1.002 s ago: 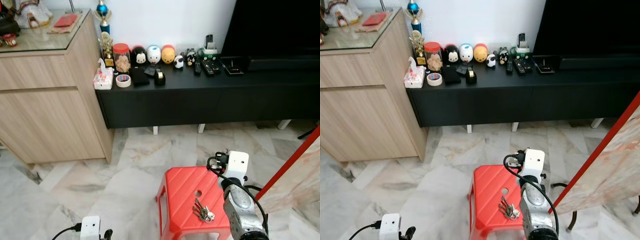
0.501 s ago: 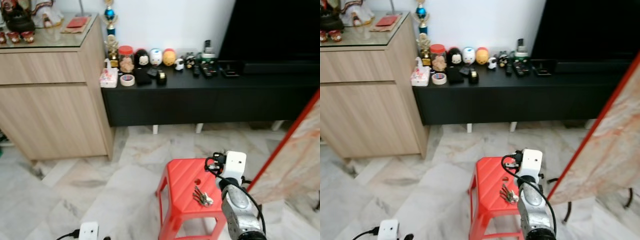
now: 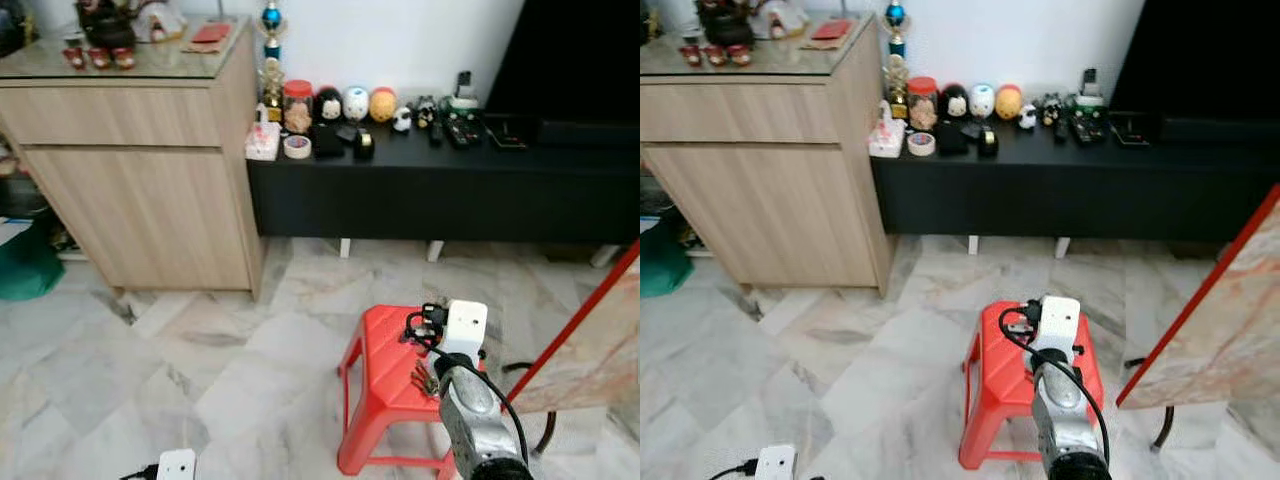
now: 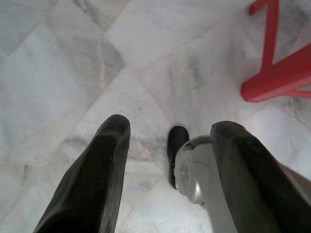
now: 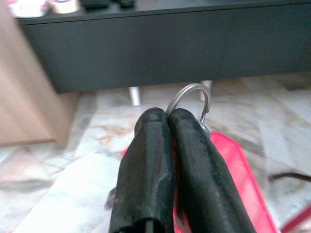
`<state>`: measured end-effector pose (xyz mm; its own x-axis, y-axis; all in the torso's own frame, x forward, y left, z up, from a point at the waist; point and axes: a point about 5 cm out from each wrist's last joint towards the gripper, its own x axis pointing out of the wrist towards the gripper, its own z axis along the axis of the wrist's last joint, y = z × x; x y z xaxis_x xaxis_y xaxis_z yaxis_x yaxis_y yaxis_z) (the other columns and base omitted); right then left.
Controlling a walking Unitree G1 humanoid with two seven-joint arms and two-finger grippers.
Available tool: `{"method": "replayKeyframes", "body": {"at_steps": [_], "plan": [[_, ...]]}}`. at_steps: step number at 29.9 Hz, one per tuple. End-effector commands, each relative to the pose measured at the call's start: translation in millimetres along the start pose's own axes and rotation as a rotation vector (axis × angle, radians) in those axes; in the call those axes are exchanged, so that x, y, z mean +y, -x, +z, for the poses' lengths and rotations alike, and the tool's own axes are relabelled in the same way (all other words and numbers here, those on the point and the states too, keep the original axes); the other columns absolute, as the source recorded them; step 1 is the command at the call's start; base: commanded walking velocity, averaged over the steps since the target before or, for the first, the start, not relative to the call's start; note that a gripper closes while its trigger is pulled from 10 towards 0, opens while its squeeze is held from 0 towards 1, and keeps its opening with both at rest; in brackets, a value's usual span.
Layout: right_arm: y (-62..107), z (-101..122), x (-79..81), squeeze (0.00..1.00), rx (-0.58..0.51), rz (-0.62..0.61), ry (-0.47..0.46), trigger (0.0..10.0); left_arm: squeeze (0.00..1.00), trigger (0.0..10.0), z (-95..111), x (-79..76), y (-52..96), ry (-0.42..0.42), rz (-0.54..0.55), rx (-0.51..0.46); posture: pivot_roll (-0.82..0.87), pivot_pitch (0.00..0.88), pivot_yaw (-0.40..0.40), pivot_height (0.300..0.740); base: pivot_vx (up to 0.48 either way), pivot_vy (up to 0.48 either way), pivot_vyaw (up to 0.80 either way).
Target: Hang keys on a hook
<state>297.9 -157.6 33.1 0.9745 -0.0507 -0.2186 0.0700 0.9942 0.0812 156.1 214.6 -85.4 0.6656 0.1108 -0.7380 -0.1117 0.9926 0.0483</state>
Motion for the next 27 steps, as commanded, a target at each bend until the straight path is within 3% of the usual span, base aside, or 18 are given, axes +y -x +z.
{"method": "replayKeyframes", "body": {"at_steps": [1, 8, 27], "plan": [[0.4, -1.3, -2.1, 0.0, 0.006, -0.01, 0.001, 10.0, 0.0, 10.0, -5.8, -1.3, 1.5, -0.017, -0.011, 0.026, 0.05, 0.0, -0.055, 0.74, 0.0, 0.0, 0.0], [-1.1, 0.0, -2.7, 0.0, 0.004, -0.014, 0.003, 10.0, 0.0, 10.0, -9.5, -1.9, 2.4, -0.061, -0.017, 0.047, 0.05, 0.0, -0.055, 0.74, 0.0, 0.0, 0.0], [0.6, -3.5, -1.7, 0.0, 0.011, -0.021, 0.003, 10.0, 0.0, 10.0, -9.5, -5.0, 1.9, -0.064, -0.028, 0.053, 0.05, 0.0, -0.051, 0.74, 0.0, -0.343, 0.0]]}}
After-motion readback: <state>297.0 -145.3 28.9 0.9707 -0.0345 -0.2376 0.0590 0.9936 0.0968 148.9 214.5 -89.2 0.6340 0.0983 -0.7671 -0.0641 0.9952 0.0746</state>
